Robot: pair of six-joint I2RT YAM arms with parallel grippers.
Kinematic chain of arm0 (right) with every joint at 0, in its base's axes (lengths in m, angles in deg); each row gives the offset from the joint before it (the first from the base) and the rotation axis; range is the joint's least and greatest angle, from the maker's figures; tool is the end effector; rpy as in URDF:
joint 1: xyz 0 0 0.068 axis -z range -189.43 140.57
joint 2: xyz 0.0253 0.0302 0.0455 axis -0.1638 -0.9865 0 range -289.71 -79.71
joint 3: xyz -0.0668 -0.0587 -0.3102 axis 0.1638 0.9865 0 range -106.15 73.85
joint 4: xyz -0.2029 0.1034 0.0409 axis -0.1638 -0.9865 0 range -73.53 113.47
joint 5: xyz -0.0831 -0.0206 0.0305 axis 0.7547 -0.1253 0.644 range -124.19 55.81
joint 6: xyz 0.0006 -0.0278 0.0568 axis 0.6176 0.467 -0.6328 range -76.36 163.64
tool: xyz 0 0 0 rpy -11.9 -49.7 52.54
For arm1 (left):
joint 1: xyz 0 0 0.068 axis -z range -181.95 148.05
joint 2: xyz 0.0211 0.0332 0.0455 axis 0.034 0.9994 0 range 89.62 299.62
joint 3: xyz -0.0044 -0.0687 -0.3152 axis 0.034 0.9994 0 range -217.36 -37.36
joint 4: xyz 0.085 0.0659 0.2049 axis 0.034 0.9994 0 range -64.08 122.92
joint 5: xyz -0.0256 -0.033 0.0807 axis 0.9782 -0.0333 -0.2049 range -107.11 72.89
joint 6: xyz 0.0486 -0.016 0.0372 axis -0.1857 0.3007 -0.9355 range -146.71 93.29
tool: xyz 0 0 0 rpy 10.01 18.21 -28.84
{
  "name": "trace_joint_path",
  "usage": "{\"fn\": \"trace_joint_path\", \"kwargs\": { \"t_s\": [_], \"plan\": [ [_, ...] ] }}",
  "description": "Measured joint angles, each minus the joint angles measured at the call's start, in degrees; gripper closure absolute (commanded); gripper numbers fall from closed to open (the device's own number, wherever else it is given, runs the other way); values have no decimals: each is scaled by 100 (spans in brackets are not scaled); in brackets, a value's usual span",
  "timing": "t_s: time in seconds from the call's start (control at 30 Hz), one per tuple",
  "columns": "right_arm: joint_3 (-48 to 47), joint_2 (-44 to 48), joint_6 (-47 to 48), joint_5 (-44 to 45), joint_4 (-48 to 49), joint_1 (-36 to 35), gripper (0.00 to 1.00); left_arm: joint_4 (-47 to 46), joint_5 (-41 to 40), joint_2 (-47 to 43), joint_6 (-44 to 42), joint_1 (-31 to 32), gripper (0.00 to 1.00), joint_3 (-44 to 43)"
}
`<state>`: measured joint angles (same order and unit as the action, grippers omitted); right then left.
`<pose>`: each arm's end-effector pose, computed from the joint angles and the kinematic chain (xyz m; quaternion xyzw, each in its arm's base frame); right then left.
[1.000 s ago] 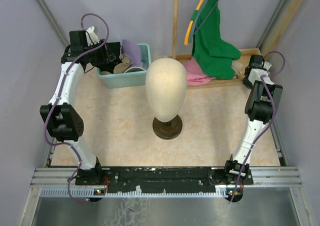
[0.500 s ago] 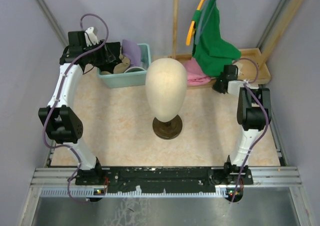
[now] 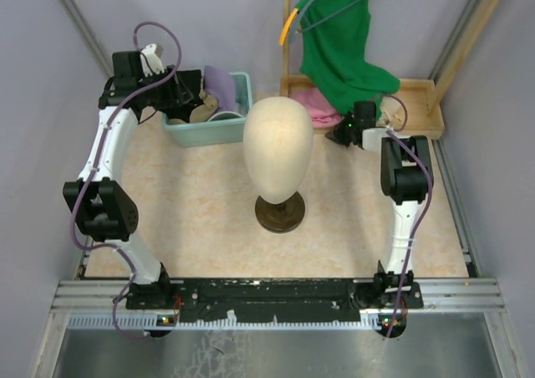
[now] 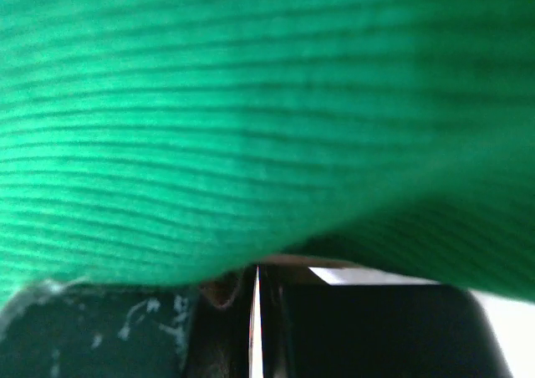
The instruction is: Stack the hats
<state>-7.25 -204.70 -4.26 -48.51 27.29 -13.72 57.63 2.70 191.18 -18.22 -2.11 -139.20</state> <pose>0.4859 0.0484 0.1898 0.2852 0.8547 0.2857 0.3263 0.3977 -0.0154 0.4210 0.0191 0.8631 -0.1846 0.4697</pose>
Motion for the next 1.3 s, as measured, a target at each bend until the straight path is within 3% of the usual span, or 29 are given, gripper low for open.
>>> {"fn": "trace_joint_path", "kwargs": {
  "t_s": [0.17, 0.33, 0.53, 0.77, 0.87, 1.07, 1.3],
  "plan": [
    [-304, -42, -4, -68, -562, -20, 91, -11, 59, 0, -20, -24, 34, -2],
    [94, 470, 354, 308, -562, -83, 69, 7, 179, 35, -4, -24, 30, -225],
    [260, 2094, 739, 505, -879, -96, 41, -304, 457, 46, 236, -24, 30, -612],
    [-656, 3178, 769, 413, -411, -92, 33, -1036, 964, 79, 837, 37, 29, -614],
    [-1596, 2883, 448, 160, 35, -90, 32, -1193, 1115, 83, 984, 72, 30, -614],
    [-4057, 1410, -286, -317, 365, -125, 32, -1346, 1274, 81, 1102, 83, 28, -614],
    [-5545, 286, -916, -588, 13, -264, 33, -1327, 1248, 74, 1032, 79, 27, -614]
  ]
}}
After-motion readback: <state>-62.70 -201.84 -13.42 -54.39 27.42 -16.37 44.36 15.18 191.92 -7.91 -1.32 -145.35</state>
